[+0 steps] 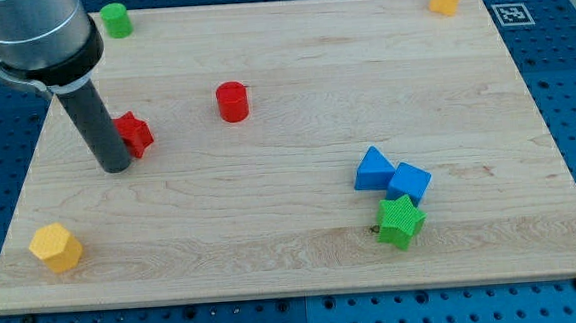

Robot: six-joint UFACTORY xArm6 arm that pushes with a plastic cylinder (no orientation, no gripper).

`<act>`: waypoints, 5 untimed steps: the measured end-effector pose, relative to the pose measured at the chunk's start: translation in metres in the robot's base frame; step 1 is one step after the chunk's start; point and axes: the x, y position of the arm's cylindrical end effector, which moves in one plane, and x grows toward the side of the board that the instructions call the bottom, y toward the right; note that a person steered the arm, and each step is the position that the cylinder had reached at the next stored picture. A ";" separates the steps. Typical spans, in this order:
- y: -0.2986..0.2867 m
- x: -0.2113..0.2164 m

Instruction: Slide red star up and left a bit

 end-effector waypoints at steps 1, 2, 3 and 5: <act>0.025 0.000; 0.041 -0.001; 0.022 -0.004; -0.038 -0.004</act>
